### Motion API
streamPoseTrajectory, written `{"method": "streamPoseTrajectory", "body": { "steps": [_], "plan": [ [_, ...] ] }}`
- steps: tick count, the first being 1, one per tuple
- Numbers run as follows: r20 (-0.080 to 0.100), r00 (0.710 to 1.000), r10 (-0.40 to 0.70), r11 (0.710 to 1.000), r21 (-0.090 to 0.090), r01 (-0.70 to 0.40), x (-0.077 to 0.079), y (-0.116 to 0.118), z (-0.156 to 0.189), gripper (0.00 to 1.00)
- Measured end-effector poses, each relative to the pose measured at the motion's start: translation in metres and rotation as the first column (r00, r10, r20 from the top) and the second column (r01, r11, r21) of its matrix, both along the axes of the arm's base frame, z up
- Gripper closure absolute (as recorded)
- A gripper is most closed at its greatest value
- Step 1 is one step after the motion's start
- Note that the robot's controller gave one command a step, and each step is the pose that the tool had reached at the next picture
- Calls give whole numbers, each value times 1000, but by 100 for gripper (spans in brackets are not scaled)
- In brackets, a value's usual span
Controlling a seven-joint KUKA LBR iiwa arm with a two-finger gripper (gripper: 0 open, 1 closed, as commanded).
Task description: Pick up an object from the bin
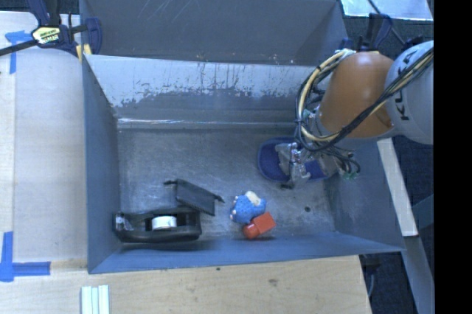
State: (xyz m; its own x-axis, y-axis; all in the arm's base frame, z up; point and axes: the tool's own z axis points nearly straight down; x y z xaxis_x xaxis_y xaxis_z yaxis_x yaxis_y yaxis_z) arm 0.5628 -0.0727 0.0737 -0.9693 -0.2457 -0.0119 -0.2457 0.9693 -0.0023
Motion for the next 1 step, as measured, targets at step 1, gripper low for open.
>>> {"method": "streamPoseTrajectory", "body": {
  "steps": [1],
  "plan": [
    [1, 1000, 18, 1000, -2, -18, 3, 11, 191, 100]
  ]
}}
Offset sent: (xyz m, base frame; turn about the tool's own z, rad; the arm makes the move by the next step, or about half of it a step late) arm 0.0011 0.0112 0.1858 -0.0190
